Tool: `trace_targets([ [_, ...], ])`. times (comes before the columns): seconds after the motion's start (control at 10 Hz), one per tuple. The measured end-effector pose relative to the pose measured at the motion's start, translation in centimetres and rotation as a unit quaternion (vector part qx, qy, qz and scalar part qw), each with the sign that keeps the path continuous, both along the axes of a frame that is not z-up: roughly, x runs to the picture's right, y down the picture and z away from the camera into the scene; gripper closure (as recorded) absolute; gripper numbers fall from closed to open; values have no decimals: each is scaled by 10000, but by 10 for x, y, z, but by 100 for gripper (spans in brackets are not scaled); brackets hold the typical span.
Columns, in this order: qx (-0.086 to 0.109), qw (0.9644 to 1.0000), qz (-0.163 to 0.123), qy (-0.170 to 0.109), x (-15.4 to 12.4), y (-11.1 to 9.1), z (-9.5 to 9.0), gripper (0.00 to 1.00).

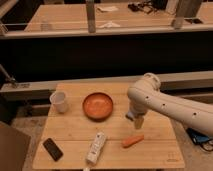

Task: Push the ceramic bowl across the table

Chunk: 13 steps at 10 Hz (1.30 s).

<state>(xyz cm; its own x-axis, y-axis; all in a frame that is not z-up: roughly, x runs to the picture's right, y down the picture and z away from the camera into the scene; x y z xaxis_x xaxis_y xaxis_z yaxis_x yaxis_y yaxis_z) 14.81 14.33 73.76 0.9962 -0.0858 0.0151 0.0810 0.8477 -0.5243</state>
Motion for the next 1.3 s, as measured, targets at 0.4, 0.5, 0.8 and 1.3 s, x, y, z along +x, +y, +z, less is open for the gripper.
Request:
trace_targets([
  [0.4, -25, 10000, -19, -31, -11, 4, 10, 20],
  [0.5, -27, 10000, -23, -40, -12, 4, 13, 20],
  [0.8, -37, 10000, -28, -68, -22, 5, 19, 20],
  [1.3, -62, 10000, 9, -71, -27, 7, 28, 25],
])
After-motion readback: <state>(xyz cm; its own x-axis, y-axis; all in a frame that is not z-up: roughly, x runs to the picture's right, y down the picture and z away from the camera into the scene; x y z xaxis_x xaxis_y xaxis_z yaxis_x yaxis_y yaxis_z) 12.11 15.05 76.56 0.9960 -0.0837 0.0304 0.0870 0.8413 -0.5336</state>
